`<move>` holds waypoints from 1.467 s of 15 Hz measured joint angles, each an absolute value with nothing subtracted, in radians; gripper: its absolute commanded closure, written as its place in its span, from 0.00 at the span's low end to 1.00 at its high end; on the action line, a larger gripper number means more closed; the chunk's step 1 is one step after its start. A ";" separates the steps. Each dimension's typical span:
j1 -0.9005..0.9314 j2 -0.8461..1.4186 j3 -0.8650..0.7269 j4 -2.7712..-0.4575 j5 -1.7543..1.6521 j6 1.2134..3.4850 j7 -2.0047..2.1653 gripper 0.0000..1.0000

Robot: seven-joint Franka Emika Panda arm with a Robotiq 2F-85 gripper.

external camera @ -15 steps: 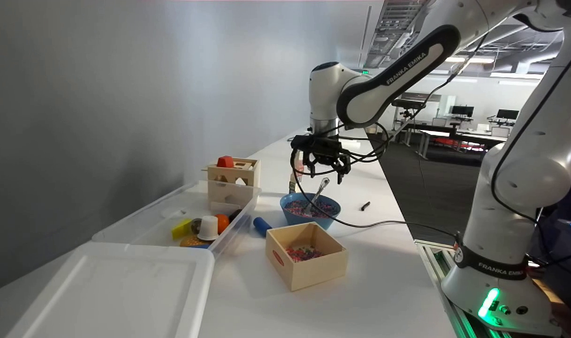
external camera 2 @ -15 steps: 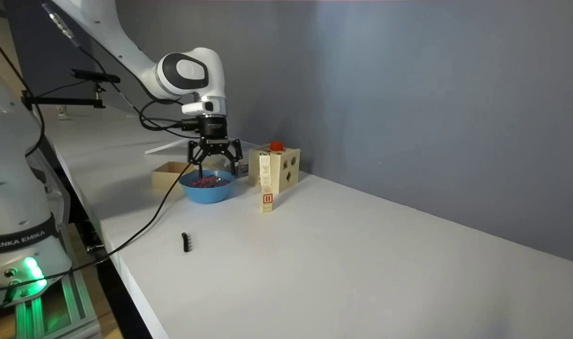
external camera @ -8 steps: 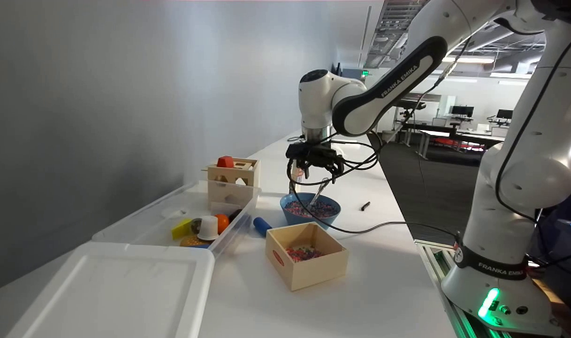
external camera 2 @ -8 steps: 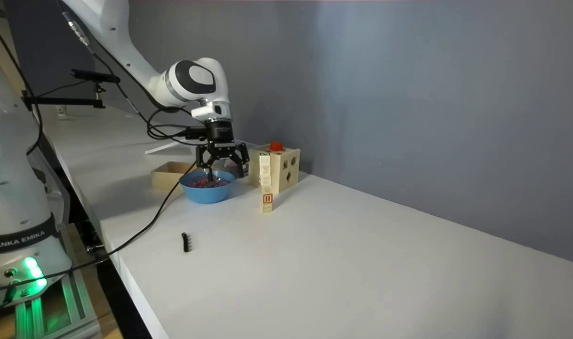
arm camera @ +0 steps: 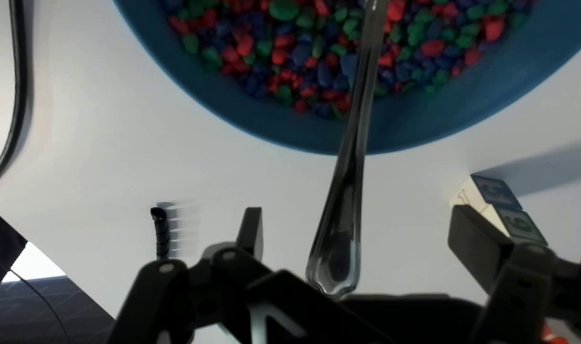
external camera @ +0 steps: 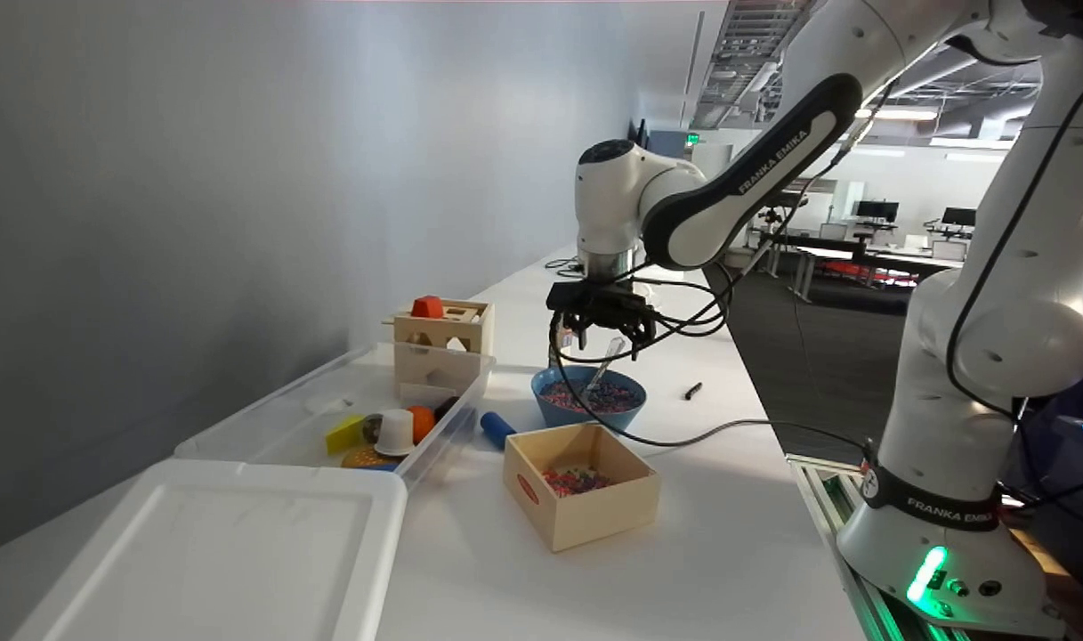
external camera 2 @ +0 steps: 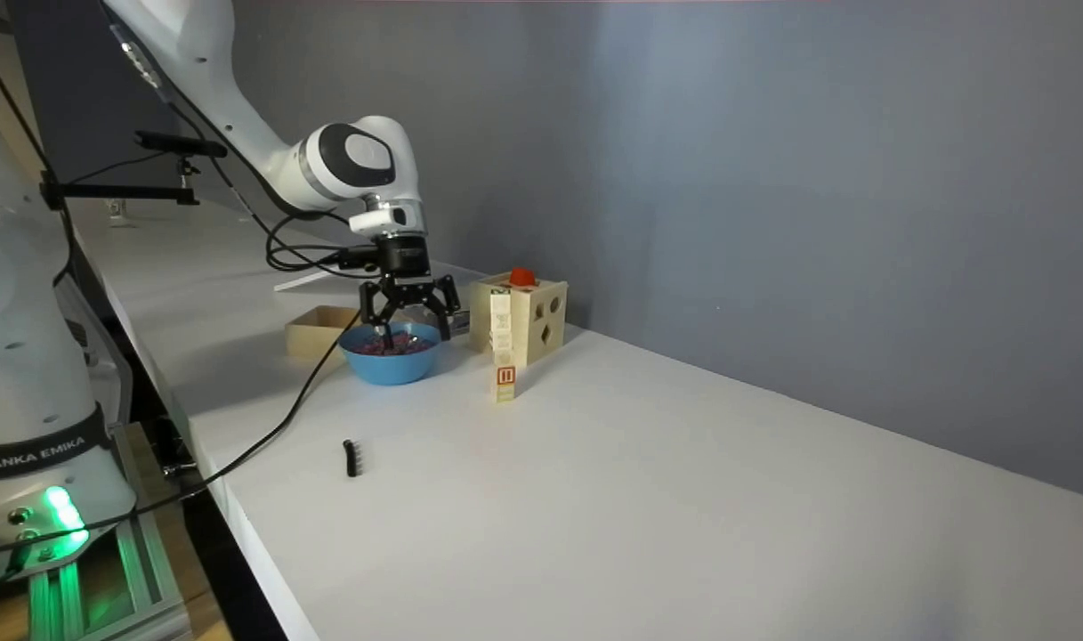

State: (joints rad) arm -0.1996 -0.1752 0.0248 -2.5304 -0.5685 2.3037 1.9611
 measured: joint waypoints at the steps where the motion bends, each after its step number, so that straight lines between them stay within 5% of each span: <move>1: -0.197 -0.184 0.023 -2.545 -0.569 2.321 1.965 0.16; 2: -0.197 -0.193 0.022 -2.559 -0.569 2.339 1.969 0.28; 13: -0.200 -0.281 0.024 -2.647 -0.595 2.435 2.021 0.99; 22: -0.202 -0.310 0.009 -2.656 -0.580 2.438 2.033 0.95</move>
